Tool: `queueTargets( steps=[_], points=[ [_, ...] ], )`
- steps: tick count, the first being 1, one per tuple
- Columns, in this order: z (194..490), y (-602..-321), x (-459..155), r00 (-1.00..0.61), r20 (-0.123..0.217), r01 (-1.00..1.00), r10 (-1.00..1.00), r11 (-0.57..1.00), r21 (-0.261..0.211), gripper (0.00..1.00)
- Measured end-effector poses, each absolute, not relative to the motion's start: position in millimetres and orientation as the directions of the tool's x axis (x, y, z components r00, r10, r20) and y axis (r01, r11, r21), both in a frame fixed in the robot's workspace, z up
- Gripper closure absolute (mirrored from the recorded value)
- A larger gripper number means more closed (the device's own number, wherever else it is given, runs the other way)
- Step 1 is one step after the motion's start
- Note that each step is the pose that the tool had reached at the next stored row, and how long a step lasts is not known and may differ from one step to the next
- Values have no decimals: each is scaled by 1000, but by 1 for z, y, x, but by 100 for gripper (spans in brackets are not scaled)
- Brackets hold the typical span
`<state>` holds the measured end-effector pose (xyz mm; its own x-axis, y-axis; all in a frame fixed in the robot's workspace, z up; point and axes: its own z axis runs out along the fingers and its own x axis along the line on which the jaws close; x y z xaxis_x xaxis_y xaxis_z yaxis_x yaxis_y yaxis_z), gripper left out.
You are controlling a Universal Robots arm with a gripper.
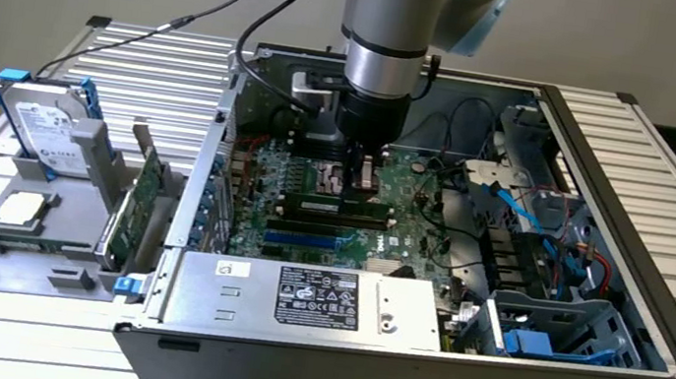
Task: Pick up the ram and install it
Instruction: 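Insert the ram into the slot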
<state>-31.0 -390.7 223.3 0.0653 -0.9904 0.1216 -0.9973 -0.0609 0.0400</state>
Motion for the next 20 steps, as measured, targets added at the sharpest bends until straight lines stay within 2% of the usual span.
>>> queueTargets(
  steps=[20],
  points=[
    [219, -391, -32, 65, 123, -997, -990, -61, 37, 86]
  ],
)
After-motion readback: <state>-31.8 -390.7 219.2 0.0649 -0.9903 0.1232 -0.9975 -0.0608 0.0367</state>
